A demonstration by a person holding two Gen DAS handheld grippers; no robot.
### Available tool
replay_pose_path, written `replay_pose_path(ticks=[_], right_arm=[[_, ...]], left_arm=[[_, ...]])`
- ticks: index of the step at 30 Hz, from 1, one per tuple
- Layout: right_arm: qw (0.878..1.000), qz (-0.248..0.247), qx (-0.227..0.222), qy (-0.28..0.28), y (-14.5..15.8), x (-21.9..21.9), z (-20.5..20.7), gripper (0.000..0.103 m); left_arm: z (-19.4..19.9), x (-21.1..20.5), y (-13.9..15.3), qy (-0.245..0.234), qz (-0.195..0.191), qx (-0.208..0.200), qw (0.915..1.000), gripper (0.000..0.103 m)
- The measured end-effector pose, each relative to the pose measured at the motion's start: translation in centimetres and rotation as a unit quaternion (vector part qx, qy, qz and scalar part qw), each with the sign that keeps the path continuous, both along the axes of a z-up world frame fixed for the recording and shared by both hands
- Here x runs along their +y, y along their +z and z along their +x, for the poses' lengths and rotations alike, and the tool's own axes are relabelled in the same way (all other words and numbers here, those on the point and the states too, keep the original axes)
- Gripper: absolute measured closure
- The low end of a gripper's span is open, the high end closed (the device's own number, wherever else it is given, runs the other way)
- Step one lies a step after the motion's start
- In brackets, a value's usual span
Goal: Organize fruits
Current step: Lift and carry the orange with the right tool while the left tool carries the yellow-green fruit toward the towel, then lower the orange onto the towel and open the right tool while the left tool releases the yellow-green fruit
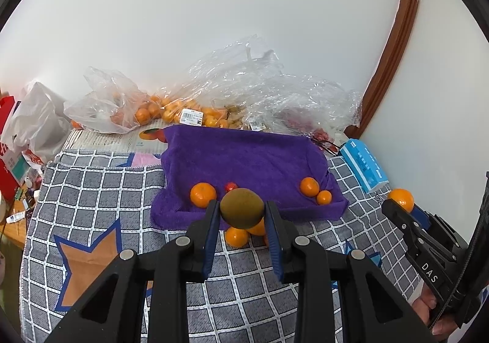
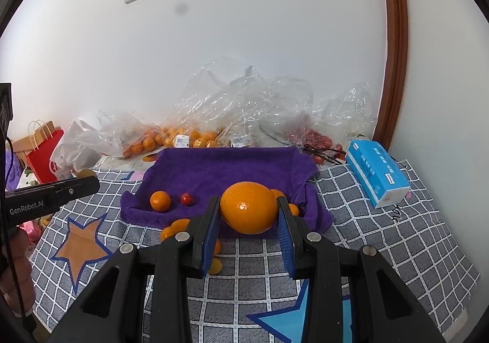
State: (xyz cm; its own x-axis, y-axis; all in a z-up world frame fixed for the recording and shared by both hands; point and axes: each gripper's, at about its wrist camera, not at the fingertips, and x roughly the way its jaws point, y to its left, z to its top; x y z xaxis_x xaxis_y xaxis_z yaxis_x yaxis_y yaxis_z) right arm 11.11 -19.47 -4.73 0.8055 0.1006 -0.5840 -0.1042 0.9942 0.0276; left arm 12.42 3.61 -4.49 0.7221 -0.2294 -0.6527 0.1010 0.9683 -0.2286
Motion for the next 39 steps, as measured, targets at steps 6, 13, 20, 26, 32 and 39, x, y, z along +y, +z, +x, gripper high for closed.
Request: replay_pose_path(ticks=[6, 13, 20, 26, 32, 39], right_arm=[[1.000, -0.001, 0.002, 0.000, -0.3, -0.1, 0.9, 0.067], [1.000, -0.003, 0.004, 0.001, -0.7, -0.1, 2.0, 0.067], [1.000, -0.002, 0.009, 0.001, -1.3, -0.3, 3.7, 0.067], [1.000, -0.003, 0.014, 0.000, -2.0, -0.7, 5.2, 0.067], [1.000, -0.004, 0.020, 0.002, -2.9, -0.8, 6.5, 0.067], [1.000, -0.003, 0.022, 0.003, -3.6, -1.0, 8.1, 0.067]], left_arm=[[0.7, 0.1, -0.2, 0.000, 0.002, 0.001, 1.0000, 0.075], [2.2, 0.2, -0.5, 0.002, 0.005, 0.003, 1.0000, 0.075], [4.2, 0.0, -1.4, 0.002, 0.006, 0.012, 0.9999, 0.075], [5.6, -0.1, -2.2, 0.002, 0.011, 0.019, 0.9997, 0.075], [6.9, 0.1, -2.5, 0.006, 0.013, 0.022, 0.9997, 0.075], [8.4, 1.5, -2.9, 0.022, 0.013, 0.022, 0.9994, 0.075]])
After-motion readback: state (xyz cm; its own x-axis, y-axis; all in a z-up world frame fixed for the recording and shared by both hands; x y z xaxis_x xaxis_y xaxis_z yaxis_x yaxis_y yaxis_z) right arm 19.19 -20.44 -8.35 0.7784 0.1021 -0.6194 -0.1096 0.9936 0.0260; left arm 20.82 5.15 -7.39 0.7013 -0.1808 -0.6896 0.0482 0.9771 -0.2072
